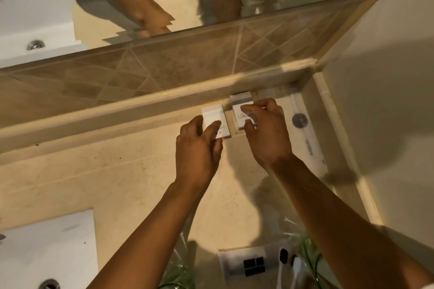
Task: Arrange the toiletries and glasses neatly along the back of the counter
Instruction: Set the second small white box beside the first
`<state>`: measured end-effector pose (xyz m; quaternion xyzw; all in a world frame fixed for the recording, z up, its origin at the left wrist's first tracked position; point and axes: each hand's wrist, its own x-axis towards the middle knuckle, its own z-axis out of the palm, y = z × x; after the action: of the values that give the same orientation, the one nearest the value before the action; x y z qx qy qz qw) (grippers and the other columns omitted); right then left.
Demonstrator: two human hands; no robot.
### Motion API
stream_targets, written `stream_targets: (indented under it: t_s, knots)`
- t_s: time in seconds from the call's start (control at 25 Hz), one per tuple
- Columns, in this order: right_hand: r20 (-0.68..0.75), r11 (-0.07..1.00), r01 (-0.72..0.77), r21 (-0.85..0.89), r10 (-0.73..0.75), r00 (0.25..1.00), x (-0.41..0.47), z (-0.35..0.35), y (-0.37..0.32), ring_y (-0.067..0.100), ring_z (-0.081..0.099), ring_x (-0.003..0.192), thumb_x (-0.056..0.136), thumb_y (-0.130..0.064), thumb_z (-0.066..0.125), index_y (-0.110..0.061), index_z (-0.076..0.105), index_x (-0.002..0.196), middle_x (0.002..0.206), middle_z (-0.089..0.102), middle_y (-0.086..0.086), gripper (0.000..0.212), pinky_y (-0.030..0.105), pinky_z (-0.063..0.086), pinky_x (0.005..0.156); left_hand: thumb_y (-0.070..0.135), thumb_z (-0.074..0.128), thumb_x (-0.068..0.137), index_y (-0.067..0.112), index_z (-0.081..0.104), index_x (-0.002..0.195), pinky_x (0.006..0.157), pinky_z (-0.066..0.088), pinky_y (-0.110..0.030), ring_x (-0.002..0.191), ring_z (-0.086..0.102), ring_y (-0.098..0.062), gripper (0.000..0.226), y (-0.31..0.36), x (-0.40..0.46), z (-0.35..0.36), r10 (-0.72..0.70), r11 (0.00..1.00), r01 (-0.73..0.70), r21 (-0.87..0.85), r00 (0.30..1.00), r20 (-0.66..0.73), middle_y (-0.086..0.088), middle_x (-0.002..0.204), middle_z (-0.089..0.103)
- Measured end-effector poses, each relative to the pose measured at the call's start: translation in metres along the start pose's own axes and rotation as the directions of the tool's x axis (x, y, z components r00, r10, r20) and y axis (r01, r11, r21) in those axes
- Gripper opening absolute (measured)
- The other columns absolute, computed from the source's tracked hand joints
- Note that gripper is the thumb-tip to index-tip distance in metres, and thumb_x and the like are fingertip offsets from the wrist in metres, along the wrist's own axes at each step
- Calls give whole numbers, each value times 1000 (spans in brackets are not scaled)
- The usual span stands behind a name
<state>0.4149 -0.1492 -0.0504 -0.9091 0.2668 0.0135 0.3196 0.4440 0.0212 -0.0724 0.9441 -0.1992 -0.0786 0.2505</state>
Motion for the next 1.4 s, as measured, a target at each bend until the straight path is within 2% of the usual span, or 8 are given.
stream_targets:
  t_s: [0.16,0.72,1.04,1.28,1.4]
  knots:
    - [-3,999,-15,-43,15,1000,5,7,2,20,48,122,96,-14,61,-23,67,127,133,50,0,33,39,51,103,25,66,90,27,64,130,96,45,-45,120,52,-34,39,6,15,4,-25,999,25,35,1000,-7,-13,130,59]
    - [-34,1000,-19,-17,19,999,7,16,7,20,48,122,95,-16,61,-26,67,125,132,49,0,32,41,52,101,30,65,91,28,65,130,92,44,-46,115,52,-32,39,8,20,19,15,999,-13,49,999,-51,-9,128,62]
    - [-72,996,-34,78,40,997,9,20,10,21,50,123,91,-22,67,-29,63,120,130,44,-3,31,42,53,100,34,70,85,25,46,143,95,40,-45,117,49,-29,63,12,26,11,-19,999,19,34,1000,-9,-6,131,58]
    - [-77,991,-32,126,42,996,-6,11,9,22,56,120,91,-29,67,-26,58,120,131,42,-1,31,38,54,100,38,81,75,16,38,147,103,38,-44,129,45,-30,87,17,13,-3,-20,1000,20,-18,999,38,-12,143,46]
    - [-64,987,-22,160,33,997,-35,-1,2,21,57,120,92,-24,67,-22,61,118,134,47,2,27,34,53,101,42,77,77,16,38,148,104,38,-45,129,45,-31,86,20,-8,-18,-26,999,27,-16,998,63,-13,143,45]
